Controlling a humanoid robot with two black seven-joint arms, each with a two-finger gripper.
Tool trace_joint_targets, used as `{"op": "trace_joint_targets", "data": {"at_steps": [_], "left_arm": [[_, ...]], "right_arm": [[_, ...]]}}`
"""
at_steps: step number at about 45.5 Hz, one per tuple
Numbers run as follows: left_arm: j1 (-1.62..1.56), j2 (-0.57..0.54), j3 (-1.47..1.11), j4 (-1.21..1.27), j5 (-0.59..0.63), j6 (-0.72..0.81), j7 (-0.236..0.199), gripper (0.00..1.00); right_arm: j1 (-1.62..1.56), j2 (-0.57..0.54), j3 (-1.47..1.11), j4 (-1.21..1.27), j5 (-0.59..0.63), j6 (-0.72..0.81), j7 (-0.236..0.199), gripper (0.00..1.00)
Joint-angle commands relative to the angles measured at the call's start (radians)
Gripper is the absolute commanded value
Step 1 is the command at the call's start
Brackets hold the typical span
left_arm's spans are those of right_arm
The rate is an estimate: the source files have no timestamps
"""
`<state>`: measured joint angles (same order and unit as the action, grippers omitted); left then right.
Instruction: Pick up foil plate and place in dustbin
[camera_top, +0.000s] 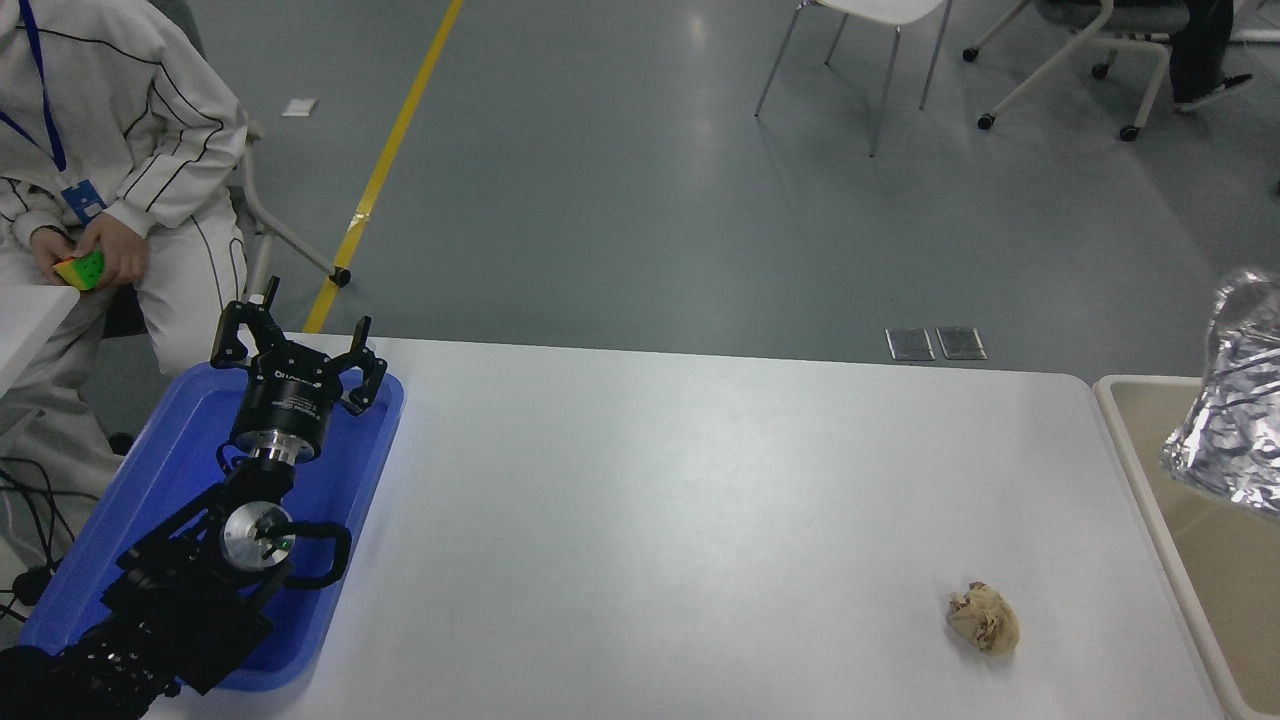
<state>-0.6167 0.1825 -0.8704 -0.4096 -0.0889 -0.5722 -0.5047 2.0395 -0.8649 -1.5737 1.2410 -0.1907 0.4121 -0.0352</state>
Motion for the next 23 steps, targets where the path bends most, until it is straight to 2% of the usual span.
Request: {"op": "trace_joint_targets", "data": {"at_steps": [1, 12, 23], "left_arm": [[0.0, 0.0, -0.001, 0.0, 0.0, 0.0, 0.0, 1.0], [0.0, 0.0, 0.001, 0.0, 0.0, 0.0, -0.002, 1.0], [0.0, 0.0, 0.001, 0.0, 0.0, 0.0, -0.002, 1.0]], "right_arm": [[-0.283, -0.028, 0.158, -0.15, 0.004, -0.118, 0.0, 0.0], [-0.537, -0.029, 0.337, -0.296, 0.004, -0.18, -0.002, 0.0], [-0.804, -0.026, 0.569, -0.417, 0.025, -0.335, 0.0, 0.0]]}}
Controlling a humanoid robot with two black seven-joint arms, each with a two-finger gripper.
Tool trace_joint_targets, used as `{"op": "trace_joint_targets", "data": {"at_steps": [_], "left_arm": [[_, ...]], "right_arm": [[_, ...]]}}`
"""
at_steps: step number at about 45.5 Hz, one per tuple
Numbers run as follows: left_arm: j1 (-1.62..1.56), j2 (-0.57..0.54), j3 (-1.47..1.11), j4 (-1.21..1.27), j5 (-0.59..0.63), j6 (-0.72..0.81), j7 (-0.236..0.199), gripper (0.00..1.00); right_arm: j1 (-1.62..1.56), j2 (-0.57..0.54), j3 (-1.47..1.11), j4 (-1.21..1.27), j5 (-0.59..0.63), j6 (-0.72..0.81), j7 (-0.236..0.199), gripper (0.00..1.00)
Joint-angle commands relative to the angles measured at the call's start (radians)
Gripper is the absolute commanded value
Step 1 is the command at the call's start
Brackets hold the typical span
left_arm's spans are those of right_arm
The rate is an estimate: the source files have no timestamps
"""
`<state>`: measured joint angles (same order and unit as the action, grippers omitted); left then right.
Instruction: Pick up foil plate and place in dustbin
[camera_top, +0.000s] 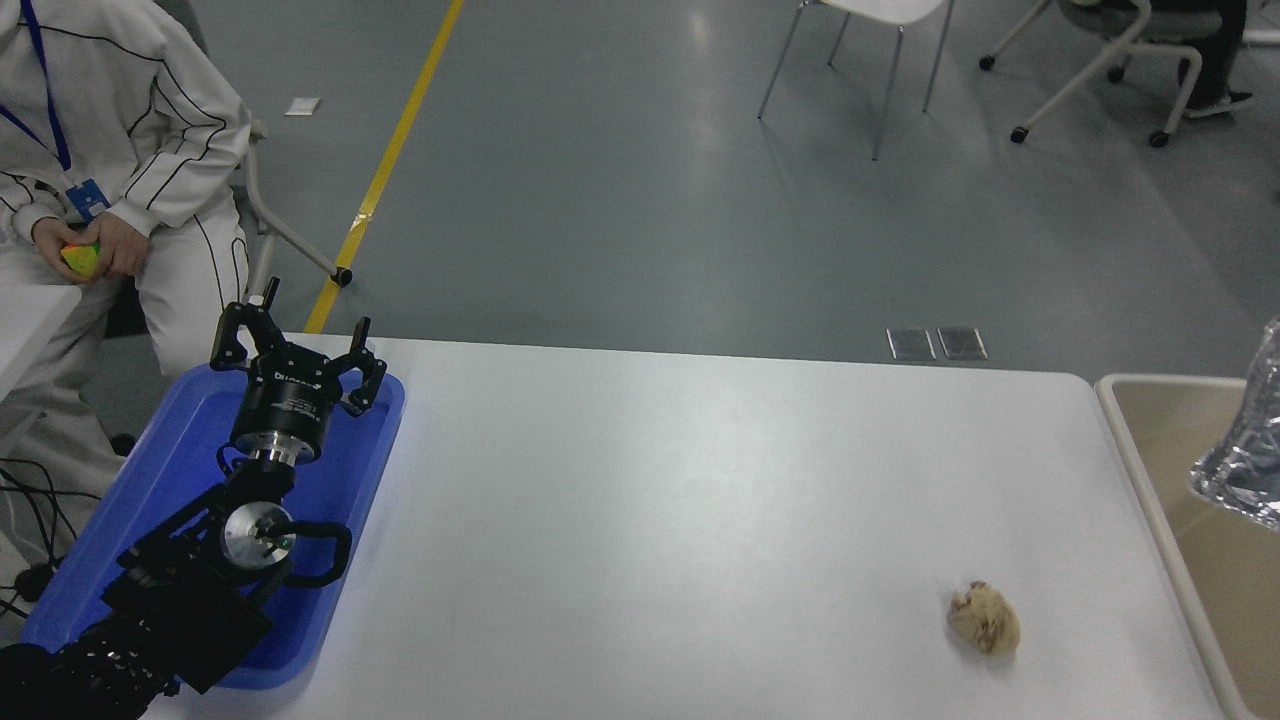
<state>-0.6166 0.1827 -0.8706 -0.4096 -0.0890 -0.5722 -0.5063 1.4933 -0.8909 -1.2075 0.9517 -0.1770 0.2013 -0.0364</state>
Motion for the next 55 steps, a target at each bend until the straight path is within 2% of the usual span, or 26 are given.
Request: {"op": "trace_joint_targets", "data": {"at_steps": [1, 13, 22, 27, 37, 46, 55], "left_arm": [[0.0, 0.0, 0.001, 0.0, 0.0, 0.0, 0.0, 1.0], [0.0, 0.0, -0.001, 0.0, 0.0, 0.0, 0.0, 1.0], [0.0, 0.0, 0.001, 0.0, 0.0, 0.0, -0.001, 1.0], [0.0, 0.001, 0.001, 0.0, 0.0, 0.0, 0.0, 1.0], [0.0, 0.0, 0.001, 0.0, 0.0, 0.0, -0.001, 1.0], [0.0, 0.0, 0.001, 0.0, 0.0, 0.0, -0.001, 1.0], [0.0, 0.0, -0.001, 0.0, 0.0, 0.0, -0.001, 1.0]], "right_arm": [[-0.281, 0.0, 0.219, -0.143, 0.011, -0.132, 0.001, 0.0], [-0.488, 0.047, 0.391, -0.362, 0.011, -0.155, -0.002, 0.0], [-0.633, 0.133, 0.5, -0.537, 0.017, -0.164, -0.007, 0.0], [-0.682, 0.171, 0.542, -0.608, 0.016, -0.164, -0.029, 0.0], [-0.766, 0.263, 0.603, -0.749, 0.017, -0.164, -0.109, 0.0], [-0.867, 0.355, 0.651, -0.899, 0.017, -0.164, -0.112, 0.0], [-0.887, 0.366, 0.657, -0.91, 0.017, -0.209, -0.111, 0.0]]}}
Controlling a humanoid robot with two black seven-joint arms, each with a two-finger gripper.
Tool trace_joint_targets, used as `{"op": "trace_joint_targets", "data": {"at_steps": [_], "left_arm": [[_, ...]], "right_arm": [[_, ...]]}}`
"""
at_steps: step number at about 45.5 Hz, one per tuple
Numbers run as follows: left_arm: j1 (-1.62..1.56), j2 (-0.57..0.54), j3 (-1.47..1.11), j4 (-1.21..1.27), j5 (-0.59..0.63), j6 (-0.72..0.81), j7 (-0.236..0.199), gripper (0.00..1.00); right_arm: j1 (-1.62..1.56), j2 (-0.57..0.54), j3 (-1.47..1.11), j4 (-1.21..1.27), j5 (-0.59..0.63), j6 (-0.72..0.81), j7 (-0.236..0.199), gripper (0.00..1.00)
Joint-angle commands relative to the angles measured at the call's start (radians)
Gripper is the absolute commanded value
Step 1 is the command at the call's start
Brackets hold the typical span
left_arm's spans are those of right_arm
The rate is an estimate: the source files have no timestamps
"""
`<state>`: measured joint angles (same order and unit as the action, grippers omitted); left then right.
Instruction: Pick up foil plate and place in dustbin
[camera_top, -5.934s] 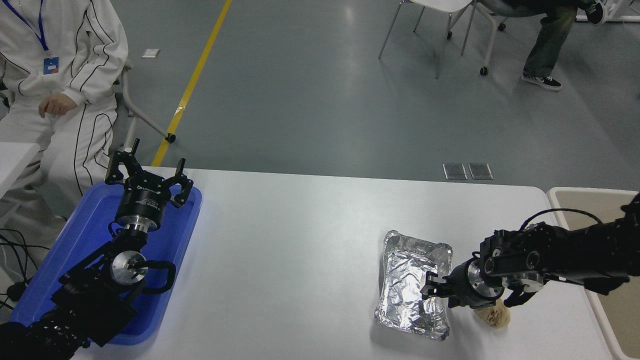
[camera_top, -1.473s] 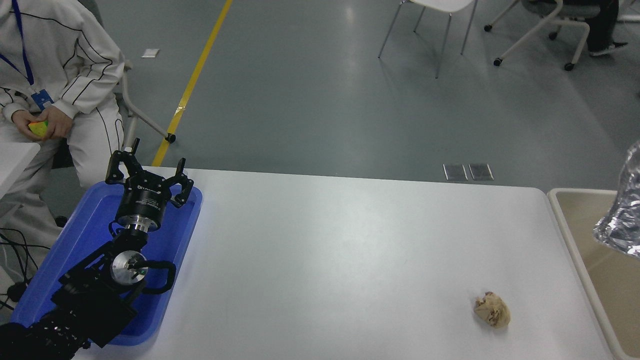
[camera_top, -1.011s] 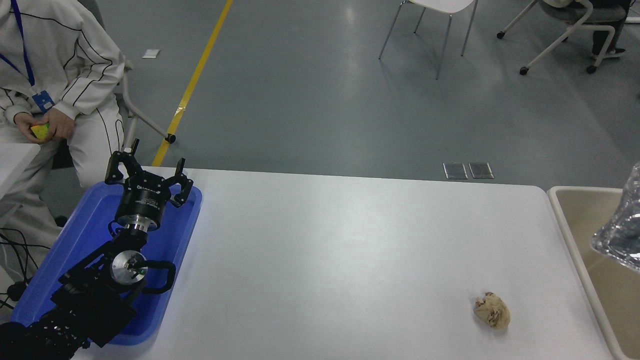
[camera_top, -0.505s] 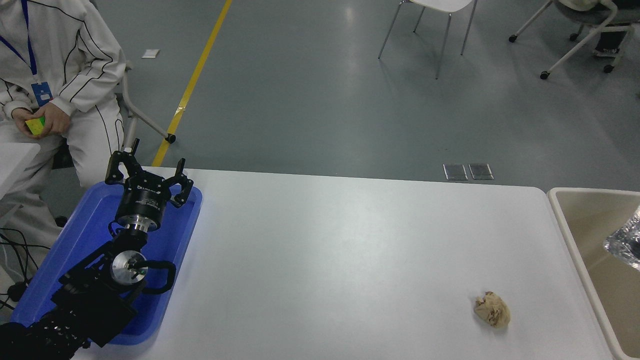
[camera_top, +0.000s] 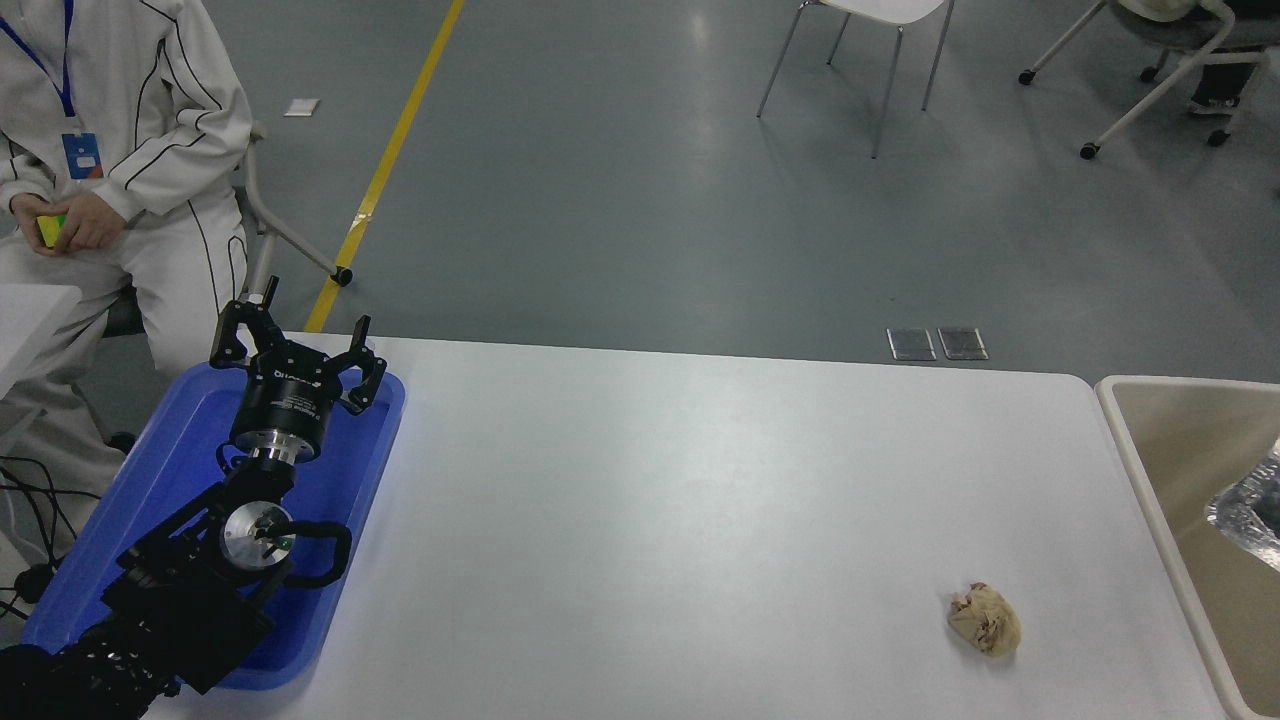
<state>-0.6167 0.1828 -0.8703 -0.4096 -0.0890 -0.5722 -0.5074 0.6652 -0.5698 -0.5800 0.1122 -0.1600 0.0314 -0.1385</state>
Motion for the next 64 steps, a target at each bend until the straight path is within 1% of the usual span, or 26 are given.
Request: {"op": "trace_joint_targets", "data": {"at_steps": [1, 10, 26, 29, 30, 31, 33, 36, 39, 45, 56, 60, 64], "left_arm": [[0.0, 0.0, 0.001, 0.0, 0.0, 0.0, 0.0, 1.0], [0.0, 0.0, 0.001, 0.0, 0.0, 0.0, 0.0, 1.0], [0.0, 0.001, -0.001, 0.0, 0.0, 0.0, 0.001, 1.0], [0.0, 0.001, -0.001, 0.0, 0.0, 0.0, 0.0, 1.0], [0.0, 0.0, 0.001, 0.0, 0.0, 0.0, 0.0, 1.0], [0.0, 0.0, 0.001, 0.0, 0.0, 0.0, 0.0, 1.0], [0.0, 0.001, 0.001, 0.0, 0.0, 0.0, 0.0, 1.0], [0.0, 0.0, -0.001, 0.0, 0.0, 0.0, 0.0, 1.0], [0.0, 0.001, 0.001, 0.0, 0.0, 0.0, 0.0, 1.0], [0.0, 0.0, -0.001, 0.0, 0.0, 0.0, 0.0, 1.0], [0.0, 0.001, 0.001, 0.0, 0.0, 0.0, 0.0, 1.0], [0.0, 0.0, 0.001, 0.0, 0.0, 0.0, 0.0, 1.0], [0.0, 0.0, 0.001, 0.0, 0.0, 0.0, 0.0, 1.0]], "right_arm": [[-0.061, 0.045, 0.028, -0.071, 0.0, -0.048, -0.009, 0.0], [-0.067, 0.054, 0.029, -0.071, 0.0, -0.1, -0.004, 0.0], [-0.068, 0.065, 0.028, -0.072, -0.001, -0.14, -0.004, 0.01], [-0.07, 0.062, 0.028, -0.074, -0.001, -0.183, -0.003, 0.47], [-0.07, 0.061, 0.028, -0.074, -0.003, -0.202, -0.003, 0.59], [-0.069, 0.062, 0.028, -0.074, -0.003, -0.221, -0.003, 0.68], [-0.068, 0.065, 0.028, -0.074, -0.003, -0.26, -0.003, 0.77], [-0.07, 0.073, 0.026, -0.072, -0.003, -0.297, -0.003, 0.81], [-0.072, 0.087, 0.028, -0.074, -0.003, -0.312, -0.003, 0.81], [-0.078, 0.09, 0.028, -0.074, -0.003, -0.317, -0.003, 0.82], [-0.072, 0.085, 0.029, -0.054, -0.003, -0.324, -0.003, 0.9], [-0.047, 0.073, 0.029, -0.013, -0.006, -0.32, -0.003, 0.97], [-0.004, 0.022, 0.029, 0.072, -0.018, -0.315, -0.003, 0.98]]}}
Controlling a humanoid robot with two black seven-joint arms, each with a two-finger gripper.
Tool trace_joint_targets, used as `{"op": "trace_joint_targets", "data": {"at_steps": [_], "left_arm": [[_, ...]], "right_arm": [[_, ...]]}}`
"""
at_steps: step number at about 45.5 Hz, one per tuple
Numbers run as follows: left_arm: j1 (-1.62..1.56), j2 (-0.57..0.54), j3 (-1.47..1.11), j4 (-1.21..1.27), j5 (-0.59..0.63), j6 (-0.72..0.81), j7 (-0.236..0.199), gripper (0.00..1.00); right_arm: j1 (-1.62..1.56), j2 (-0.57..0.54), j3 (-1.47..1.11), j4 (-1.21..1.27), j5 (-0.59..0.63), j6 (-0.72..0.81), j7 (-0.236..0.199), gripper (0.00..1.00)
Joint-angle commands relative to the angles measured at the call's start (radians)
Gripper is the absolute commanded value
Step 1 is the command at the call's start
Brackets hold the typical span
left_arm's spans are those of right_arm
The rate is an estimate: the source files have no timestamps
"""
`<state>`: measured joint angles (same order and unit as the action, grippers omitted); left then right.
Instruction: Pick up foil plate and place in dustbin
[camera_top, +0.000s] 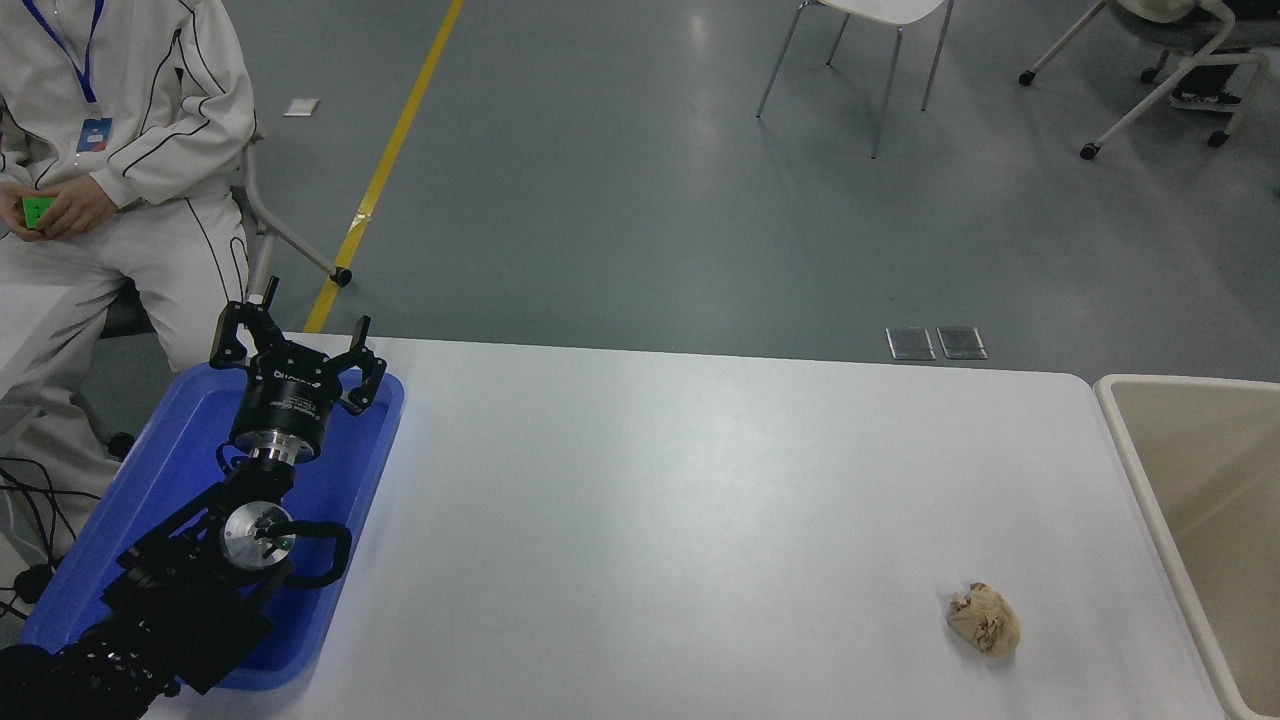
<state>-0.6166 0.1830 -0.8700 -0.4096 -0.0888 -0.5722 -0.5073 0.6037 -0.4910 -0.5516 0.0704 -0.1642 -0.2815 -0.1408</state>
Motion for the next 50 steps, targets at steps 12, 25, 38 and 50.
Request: {"op": "trace_joint_targets", "data": {"at_steps": [12, 25, 38, 50], "left_arm": [[0.0, 0.0, -0.001, 0.0, 0.0, 0.0, 0.001, 1.0], [0.0, 0.001, -0.001, 0.0, 0.0, 0.0, 0.001, 1.0], [0.0, 0.0, 0.0, 0.0, 0.0, 0.0, 0.001, 1.0], [0.0, 0.0, 0.0, 0.0, 0.0, 0.0, 0.001, 1.0]], "right_arm": [[0.249, -0.274, -0.031, 0.546, -0.015, 0.004, 0.0, 1.0], [0.579, -0.336, -0.381, 0.845, -0.012, 0.126, 0.0, 1.0], [0.941, -0.327, -0.614, 1.034, -0.012, 0.427, -0.002, 1.0], [1.131, -0.278, -0.682, 1.059, -0.014, 0.79, -0.002, 1.0]]}}
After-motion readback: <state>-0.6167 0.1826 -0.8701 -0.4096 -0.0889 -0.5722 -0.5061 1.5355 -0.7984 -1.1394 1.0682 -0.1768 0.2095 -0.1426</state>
